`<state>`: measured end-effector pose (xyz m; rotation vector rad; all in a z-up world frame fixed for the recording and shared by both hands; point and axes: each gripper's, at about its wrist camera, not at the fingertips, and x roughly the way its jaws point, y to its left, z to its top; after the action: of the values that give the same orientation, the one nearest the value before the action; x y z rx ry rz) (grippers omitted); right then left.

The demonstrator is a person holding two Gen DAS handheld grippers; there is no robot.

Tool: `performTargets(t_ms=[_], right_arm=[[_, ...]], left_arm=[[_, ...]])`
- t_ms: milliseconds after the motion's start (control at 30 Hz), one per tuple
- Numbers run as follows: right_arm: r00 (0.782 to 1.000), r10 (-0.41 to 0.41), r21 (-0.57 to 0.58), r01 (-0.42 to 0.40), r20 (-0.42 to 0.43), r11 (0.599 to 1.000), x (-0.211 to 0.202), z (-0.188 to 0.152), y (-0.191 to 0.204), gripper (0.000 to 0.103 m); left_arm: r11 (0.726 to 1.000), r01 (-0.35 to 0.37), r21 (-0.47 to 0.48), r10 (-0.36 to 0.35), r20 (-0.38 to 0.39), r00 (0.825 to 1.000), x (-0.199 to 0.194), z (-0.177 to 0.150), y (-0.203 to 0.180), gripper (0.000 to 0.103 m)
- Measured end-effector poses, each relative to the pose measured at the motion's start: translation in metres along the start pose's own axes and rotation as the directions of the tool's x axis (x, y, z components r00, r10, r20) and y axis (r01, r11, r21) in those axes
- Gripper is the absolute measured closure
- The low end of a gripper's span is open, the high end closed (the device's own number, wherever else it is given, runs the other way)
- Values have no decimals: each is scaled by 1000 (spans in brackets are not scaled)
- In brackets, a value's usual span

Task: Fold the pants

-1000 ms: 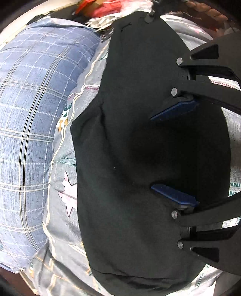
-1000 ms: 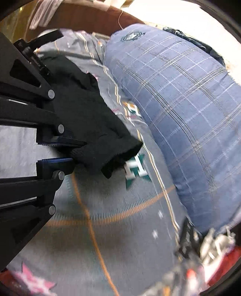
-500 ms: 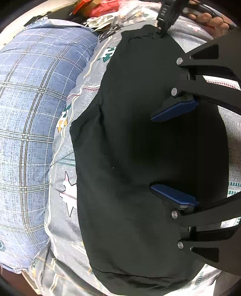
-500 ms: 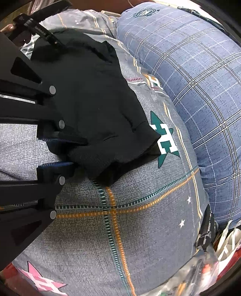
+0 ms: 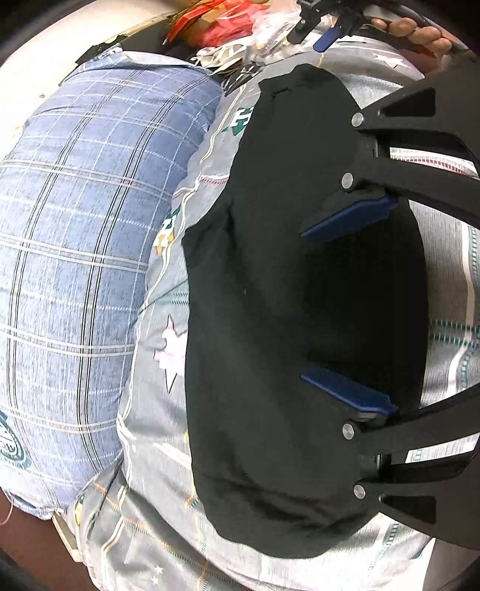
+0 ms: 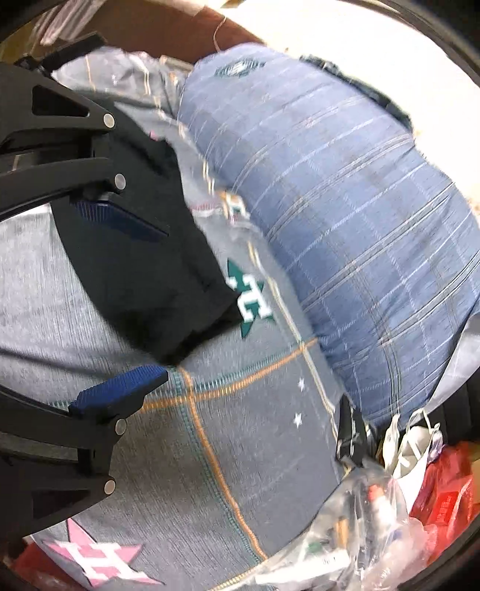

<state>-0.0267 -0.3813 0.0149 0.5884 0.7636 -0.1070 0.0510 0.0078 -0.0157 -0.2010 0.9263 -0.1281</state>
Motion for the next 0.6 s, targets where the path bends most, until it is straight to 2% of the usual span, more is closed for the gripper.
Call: performTargets(t_ms=[67, 200, 300, 400, 467, 533, 600], right_arm=[[1000, 24, -34, -24, -2, 999, 2, -1, 13, 31], [999, -18, -76, 16, -27, 997, 19, 0, 34, 32], [999, -29, -61, 26, -41, 998, 28, 25, 38, 33], [994, -76, -164, 63, -76, 984, 48, 58, 48, 32], [991, -79, -197, 57, -106, 979, 64, 68, 44, 32], [984, -77, -175, 49, -158, 983, 80, 68, 29, 34], [975, -109, -158, 79, -193, 984, 88, 67, 17, 39]], left_arm=[[1000, 3, -13, -3, -4, 1000, 1, 2, 6, 31], [999, 14, -38, -16, -29, 999, 5, 3, 17, 31], [999, 18, -33, -19, -32, 999, 5, 2, 18, 31], [1000, 19, -19, -20, -47, 999, 9, 1, 17, 31], [1000, 13, -6, -13, -51, 999, 11, 1, 14, 31], [1000, 28, -7, -28, -56, 998, 11, 3, 11, 31], [999, 43, -7, -43, -61, 997, 11, 5, 6, 31]])
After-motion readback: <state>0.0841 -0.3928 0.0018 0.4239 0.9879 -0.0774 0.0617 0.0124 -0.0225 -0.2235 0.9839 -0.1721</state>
